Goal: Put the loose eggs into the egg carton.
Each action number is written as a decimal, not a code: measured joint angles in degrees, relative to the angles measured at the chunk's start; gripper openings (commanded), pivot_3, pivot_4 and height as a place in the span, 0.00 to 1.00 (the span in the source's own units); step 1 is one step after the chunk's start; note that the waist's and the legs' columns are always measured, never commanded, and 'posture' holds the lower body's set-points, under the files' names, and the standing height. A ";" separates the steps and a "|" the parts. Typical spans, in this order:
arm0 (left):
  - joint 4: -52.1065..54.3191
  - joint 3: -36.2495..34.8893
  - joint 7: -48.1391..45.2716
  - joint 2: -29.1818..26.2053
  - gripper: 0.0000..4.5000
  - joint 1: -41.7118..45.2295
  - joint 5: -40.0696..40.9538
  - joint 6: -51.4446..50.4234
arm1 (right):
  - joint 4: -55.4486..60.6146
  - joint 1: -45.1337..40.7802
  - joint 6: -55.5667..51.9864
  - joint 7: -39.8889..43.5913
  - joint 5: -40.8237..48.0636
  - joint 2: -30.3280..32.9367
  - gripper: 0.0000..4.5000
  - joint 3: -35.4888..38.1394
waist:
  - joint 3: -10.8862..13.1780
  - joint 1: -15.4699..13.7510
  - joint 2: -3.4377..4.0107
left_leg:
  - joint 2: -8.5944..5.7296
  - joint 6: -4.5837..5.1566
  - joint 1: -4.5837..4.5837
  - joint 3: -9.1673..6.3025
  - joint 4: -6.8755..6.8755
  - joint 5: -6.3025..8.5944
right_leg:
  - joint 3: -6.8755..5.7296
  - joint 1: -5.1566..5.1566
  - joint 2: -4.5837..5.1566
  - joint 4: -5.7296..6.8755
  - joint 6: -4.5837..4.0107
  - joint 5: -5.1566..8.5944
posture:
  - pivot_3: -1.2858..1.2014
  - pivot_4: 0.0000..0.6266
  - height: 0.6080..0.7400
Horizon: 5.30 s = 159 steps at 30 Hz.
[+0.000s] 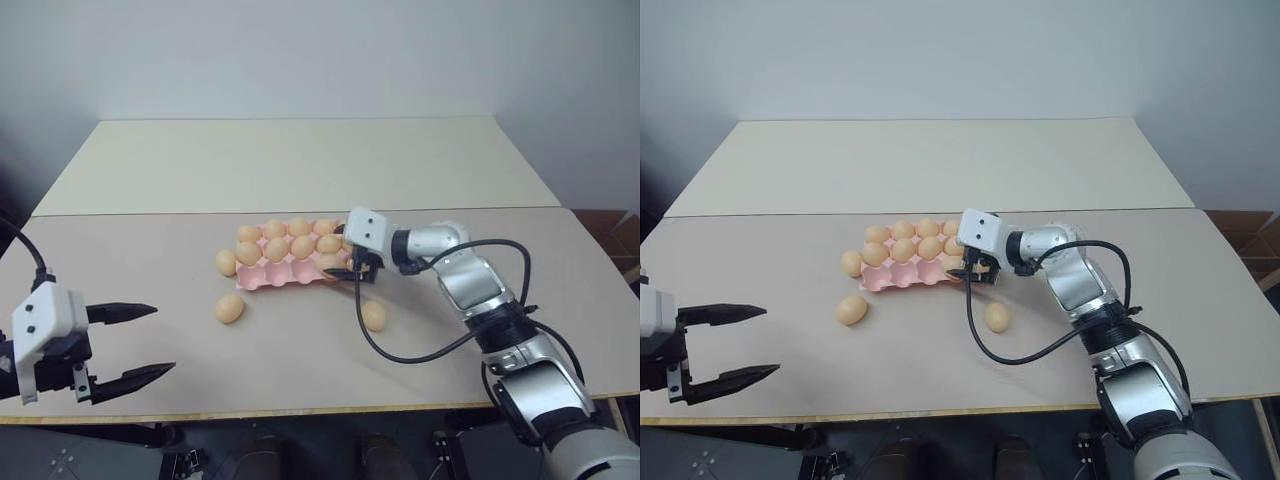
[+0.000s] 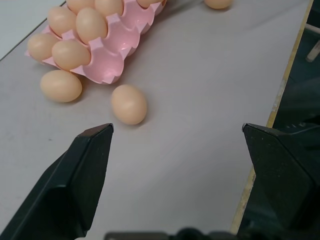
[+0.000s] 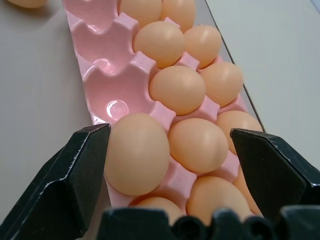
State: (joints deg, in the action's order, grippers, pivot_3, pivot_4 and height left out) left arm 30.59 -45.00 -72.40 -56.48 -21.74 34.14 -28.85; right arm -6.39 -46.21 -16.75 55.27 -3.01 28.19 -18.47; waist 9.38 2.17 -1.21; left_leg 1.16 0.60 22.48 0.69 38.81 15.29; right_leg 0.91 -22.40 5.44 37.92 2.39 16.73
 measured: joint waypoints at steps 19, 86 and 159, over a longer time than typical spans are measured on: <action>-1.56 1.19 -2.09 -1.42 1.00 2.46 -0.05 0.05 | 30.34 29.76 -15.84 23.12 24.62 38.07 0.99 29.55 | 0.02 -1.12 0.03 | 0.14 0.02 -0.15 0.08 0.02 0.01 | 0.03 0.24 -0.11 -0.22 -0.05 -0.03 | 0.52 0.24 1.00; -1.43 1.26 -1.37 0.20 1.00 -1.14 -2.32 1.94 | 20.90 2.88 -24.68 -19.76 5.96 -5.52 0.43 -4.73 | 0.01 -0.49 0.00 | -0.07 -0.02 -0.04 0.00 0.04 -0.02 | -0.02 0.02 -0.13 0.00 -0.05 -0.03 | 0.52 0.24 1.00; -2.29 32.74 36.06 16.42 1.00 18.25 -12.92 -8.83 | 46.77 23.61 -38.03 -4.24 37.01 27.49 1.00 18.94 | -0.02 -1.54 -0.09 | -0.06 -0.04 0.06 -0.12 0.06 -0.04 | -0.08 0.14 -0.12 -0.21 -0.05 -0.08 | 0.52 0.24 1.00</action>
State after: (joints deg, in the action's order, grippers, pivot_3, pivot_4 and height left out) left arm 28.30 -12.26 -36.34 -40.05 -3.49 21.22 -37.68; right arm 40.38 -22.60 -54.78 51.03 34.00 55.68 0.47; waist 9.35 0.63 -1.30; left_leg 1.10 0.57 22.54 0.56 38.87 15.26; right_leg 0.83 -22.26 5.32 37.71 2.34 16.66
